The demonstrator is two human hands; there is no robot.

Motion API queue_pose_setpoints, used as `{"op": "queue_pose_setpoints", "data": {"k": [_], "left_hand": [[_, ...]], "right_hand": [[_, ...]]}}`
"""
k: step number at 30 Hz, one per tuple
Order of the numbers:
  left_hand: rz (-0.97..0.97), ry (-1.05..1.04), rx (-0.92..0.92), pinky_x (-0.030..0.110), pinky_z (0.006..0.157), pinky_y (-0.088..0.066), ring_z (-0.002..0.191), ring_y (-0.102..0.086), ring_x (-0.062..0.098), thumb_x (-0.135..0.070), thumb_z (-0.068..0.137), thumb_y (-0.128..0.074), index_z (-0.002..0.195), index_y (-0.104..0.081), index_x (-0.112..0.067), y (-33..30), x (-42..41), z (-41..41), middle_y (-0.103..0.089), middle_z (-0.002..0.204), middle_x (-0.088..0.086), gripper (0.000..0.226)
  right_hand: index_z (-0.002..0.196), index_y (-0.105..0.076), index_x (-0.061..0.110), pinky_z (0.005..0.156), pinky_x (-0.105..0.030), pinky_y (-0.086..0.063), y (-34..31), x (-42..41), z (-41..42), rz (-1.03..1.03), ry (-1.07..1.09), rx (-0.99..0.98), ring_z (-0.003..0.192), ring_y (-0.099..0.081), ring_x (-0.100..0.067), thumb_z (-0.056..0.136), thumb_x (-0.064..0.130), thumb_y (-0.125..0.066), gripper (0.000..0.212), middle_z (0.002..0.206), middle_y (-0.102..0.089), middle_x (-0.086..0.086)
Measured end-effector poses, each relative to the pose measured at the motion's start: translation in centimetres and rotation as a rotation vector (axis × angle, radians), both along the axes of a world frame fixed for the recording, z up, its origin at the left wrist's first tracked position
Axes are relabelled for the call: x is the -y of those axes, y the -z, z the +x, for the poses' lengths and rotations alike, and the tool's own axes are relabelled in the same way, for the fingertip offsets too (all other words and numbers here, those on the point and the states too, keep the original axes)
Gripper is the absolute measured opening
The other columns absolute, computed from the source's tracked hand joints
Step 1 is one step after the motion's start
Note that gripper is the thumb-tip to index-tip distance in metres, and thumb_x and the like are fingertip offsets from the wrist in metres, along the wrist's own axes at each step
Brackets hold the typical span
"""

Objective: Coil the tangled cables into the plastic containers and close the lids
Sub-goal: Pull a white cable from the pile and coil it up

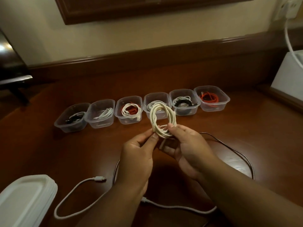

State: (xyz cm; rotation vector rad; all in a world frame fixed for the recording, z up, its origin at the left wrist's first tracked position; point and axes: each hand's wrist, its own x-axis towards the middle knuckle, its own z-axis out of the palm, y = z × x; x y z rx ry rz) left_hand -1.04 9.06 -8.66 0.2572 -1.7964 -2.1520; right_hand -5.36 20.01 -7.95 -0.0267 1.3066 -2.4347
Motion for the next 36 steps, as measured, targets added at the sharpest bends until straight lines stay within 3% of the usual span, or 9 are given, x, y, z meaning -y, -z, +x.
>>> {"op": "queue_pose_setpoints", "data": {"k": [5,11,16,22,27,31,36], "left_hand": [[-0.011,0.004,-0.046,0.035,0.092,-0.051,0.100,-0.072,0.016,-0.004,0.091,-0.063,0.099,-0.076,-0.018,-0.2,-0.7,0.6,-0.077,0.099,0.003,0.021],[0.053,-0.056,-0.039,0.033,0.084,-0.052,0.093,-0.073,0.020,-0.005,0.096,-0.055,0.098,-0.073,-0.010,0.0,-0.4,0.1,-0.077,0.094,0.009,0.019],[0.087,-0.075,-0.065,0.026,0.074,-0.052,0.081,-0.071,0.013,-0.009,0.097,-0.055,0.099,-0.070,-0.011,0.1,-0.1,-0.3,-0.075,0.085,0.003,0.016],[0.359,0.045,0.075,0.035,0.072,-0.050,0.081,-0.068,0.021,-0.014,0.094,-0.057,0.103,-0.069,-0.017,-0.2,0.9,-0.7,-0.074,0.090,0.009,0.016],[0.452,0.179,0.129,0.030,0.059,-0.044,0.074,-0.064,0.019,-0.023,0.080,-0.061,0.121,-0.061,-0.017,-0.4,1.4,-0.8,-0.071,0.095,0.009,0.041],[0.470,0.228,0.107,0.029,0.054,-0.050,0.076,-0.067,0.020,-0.020,0.080,-0.060,0.120,-0.060,-0.016,-0.3,1.5,-0.8,-0.071,0.095,0.009,0.040],[0.449,0.276,0.096,0.025,0.047,-0.045,0.064,-0.063,0.017,-0.020,0.087,-0.054,0.127,-0.054,-0.012,-0.6,1.6,-0.7,-0.068,0.077,0.001,0.041]], "right_hand": [[0.106,-0.068,0.002,0.071,-0.033,-0.059,0.1,-0.1,0.3,0.105,-0.003,-0.015,0.085,-0.073,-0.019,0.098,0.016,-0.056,0.020,0.100,-0.075,-0.015],[0.110,-0.066,-0.002,0.061,-0.026,-0.058,-0.1,-0.2,0.0,0.172,-0.063,-0.024,0.072,-0.072,-0.019,0.096,0.014,-0.061,0.022,0.090,-0.075,-0.014],[0.112,-0.063,0.000,0.059,-0.025,-0.058,-0.3,0.0,0.3,0.177,-0.105,-0.039,0.066,-0.070,-0.021,0.096,0.012,-0.060,0.021,0.085,-0.075,-0.013],[0.108,-0.068,0.006,0.054,-0.026,-0.057,-0.2,0.0,0.4,0.103,-0.186,-0.008,0.063,-0.067,-0.021,0.099,0.018,-0.053,0.021,0.086,-0.073,-0.015],[0.104,-0.065,0.006,0.053,-0.028,-0.055,-0.4,-0.2,0.1,0.073,-0.220,0.012,0.059,-0.063,-0.021,0.100,0.015,-0.049,0.019,0.083,-0.070,-0.017],[0.112,-0.061,0.003,0.051,-0.027,-0.053,-0.5,-0.2,0.1,0.090,-0.237,0.018,0.057,-0.061,-0.021,0.102,0.014,-0.045,0.021,0.087,-0.069,-0.017],[0.131,-0.052,-0.005,0.051,-0.027,-0.053,-0.4,-0.2,0.1,0.071,-0.264,0.080,0.059,-0.060,-0.020,0.103,0.019,-0.042,0.039,0.095,-0.065,-0.019]]}}
